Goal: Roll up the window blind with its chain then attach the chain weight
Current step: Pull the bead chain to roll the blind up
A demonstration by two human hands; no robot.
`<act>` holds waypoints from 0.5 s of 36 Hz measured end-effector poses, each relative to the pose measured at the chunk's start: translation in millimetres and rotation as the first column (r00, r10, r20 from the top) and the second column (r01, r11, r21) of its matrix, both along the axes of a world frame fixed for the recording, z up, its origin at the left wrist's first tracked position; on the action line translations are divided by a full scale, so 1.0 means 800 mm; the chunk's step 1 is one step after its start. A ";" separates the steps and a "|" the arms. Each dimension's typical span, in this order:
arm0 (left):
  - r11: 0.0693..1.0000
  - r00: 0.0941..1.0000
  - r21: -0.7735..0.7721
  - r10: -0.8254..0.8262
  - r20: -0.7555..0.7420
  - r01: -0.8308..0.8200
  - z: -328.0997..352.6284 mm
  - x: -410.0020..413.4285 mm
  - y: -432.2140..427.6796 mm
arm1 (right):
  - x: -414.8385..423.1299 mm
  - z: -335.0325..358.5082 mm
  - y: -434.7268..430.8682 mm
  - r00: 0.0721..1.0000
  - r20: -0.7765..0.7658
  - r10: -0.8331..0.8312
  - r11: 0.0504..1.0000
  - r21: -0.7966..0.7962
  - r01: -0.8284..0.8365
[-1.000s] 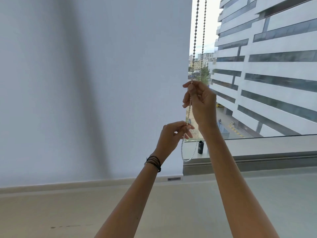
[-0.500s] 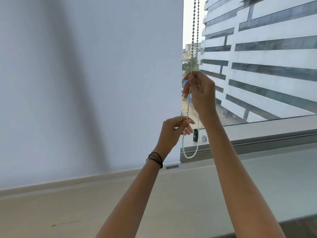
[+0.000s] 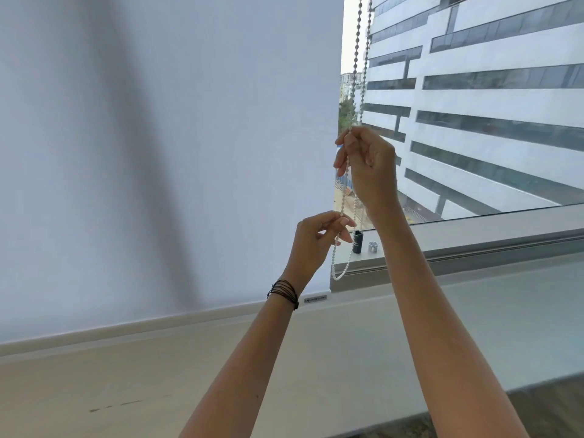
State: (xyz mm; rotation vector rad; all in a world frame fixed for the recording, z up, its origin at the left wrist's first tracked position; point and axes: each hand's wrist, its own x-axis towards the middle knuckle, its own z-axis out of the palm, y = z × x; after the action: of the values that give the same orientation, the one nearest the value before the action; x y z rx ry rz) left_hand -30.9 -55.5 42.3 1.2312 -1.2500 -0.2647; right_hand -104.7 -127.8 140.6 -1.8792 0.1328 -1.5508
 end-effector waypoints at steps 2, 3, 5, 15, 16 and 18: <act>1.000 1.000 -0.010 0.000 -0.005 0.000 0.000 0.000 0.000 | 0.000 0.000 0.000 1.000 0.002 -0.005 1.000 0.001 0.005; 1.000 1.000 -0.013 0.000 -0.006 0.000 0.000 0.000 0.000 | 0.000 0.001 0.000 1.000 0.004 -0.008 1.000 -0.003 0.008; 1.000 1.000 -0.014 0.005 -0.001 -0.005 0.000 -0.001 -0.001 | 0.001 0.001 0.001 1.000 0.004 -0.008 1.000 -0.010 0.008; 1.000 0.999 -0.009 0.024 0.024 -0.024 -0.007 0.008 -0.005 | 0.007 -0.005 -0.004 0.999 -0.033 -0.015 1.000 -0.009 0.015; 1.000 1.000 -0.004 0.024 0.020 -0.024 -0.009 0.009 -0.006 | 0.008 -0.007 -0.005 0.999 -0.038 -0.012 1.000 -0.005 0.012; 1.000 1.000 0.007 0.024 0.008 -0.024 -0.014 0.011 -0.007 | 0.011 -0.014 -0.007 0.999 -0.042 -0.011 1.000 0.003 0.011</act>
State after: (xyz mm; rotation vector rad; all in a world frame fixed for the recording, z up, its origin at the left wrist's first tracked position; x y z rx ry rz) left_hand -21.9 -61.1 30.8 1.2536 -1.2413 -0.2463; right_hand -96.0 -133.7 129.6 -1.9122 0.1647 -1.5172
